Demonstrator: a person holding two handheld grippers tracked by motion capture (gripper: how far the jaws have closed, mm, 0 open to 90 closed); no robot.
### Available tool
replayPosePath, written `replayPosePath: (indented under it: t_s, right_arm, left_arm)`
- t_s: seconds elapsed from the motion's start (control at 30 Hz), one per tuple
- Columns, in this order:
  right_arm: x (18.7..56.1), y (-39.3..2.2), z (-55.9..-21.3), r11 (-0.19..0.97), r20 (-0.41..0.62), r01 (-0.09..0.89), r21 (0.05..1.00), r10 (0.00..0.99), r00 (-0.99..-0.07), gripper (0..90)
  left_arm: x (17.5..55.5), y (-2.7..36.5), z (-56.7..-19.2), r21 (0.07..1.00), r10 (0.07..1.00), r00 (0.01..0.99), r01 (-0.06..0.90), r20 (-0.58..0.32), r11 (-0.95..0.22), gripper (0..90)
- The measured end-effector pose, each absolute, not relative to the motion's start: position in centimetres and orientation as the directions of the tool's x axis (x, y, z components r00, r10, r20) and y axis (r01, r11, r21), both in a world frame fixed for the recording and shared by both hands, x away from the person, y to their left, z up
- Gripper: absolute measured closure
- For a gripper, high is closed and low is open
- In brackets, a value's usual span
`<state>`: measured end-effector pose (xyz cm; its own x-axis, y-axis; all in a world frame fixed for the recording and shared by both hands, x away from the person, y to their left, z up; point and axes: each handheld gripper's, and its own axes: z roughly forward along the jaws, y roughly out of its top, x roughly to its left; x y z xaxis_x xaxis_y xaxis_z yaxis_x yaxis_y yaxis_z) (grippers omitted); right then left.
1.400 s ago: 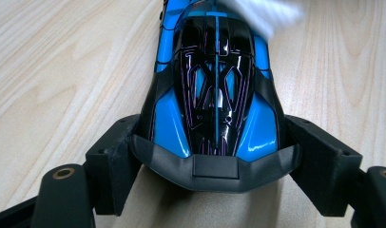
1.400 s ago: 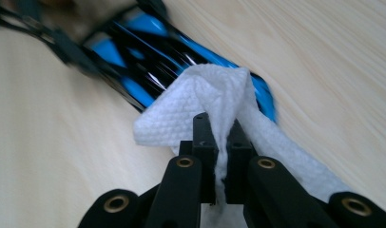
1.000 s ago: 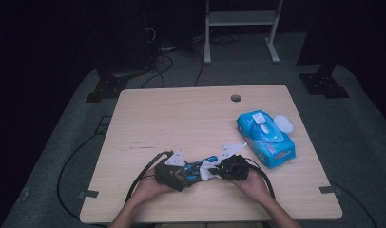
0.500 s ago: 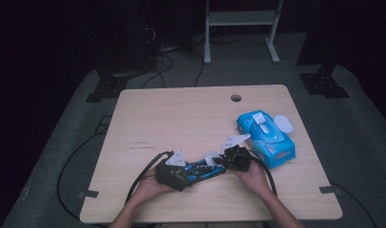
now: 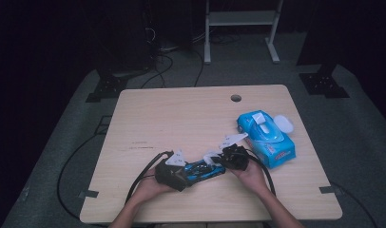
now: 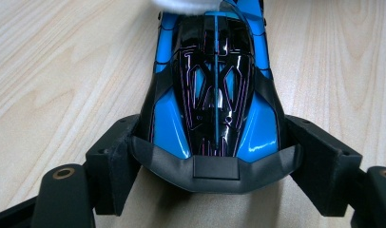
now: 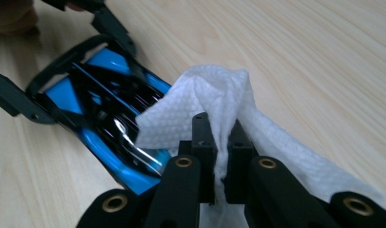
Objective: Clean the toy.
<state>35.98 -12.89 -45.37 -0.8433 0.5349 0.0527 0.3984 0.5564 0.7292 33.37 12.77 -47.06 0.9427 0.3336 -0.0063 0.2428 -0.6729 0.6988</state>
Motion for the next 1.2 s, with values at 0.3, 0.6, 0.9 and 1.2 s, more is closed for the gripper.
replayPosePath:
  t_s: [0.3, 0.6, 0.9, 1.2]
  right_arm:
    - [35.1, -13.9, -44.1, 0.559, 0.058, 0.375, 0.739, 0.502, -0.863, 58.0]
    - [35.9, -13.2, -44.4, 0.490, 0.111, 0.410, 0.769, 0.529, -0.841, 75.5]
    - [35.8, -14.6, -45.8, 0.515, 0.111, 0.446, 0.732, 0.555, -0.824, 87.1]
    - [33.6, -15.4, -45.4, 0.525, 0.156, 0.441, 0.728, 0.499, -0.852, 87.4]
  left_arm:
    - [33.3, 12.8, -47.1, 0.703, 0.336, 0.942, 0.246, -0.011, -0.668, 23.9]
    - [33.4, 12.8, -47.0, 0.697, 0.332, 0.943, 0.244, -0.010, -0.674, 23.9]
    - [33.5, 12.9, -47.0, 0.693, 0.327, 0.945, 0.242, -0.009, -0.679, 23.9]
    - [33.4, 12.7, -47.0, 0.697, 0.333, 0.943, 0.245, -0.009, -0.675, 24.0]
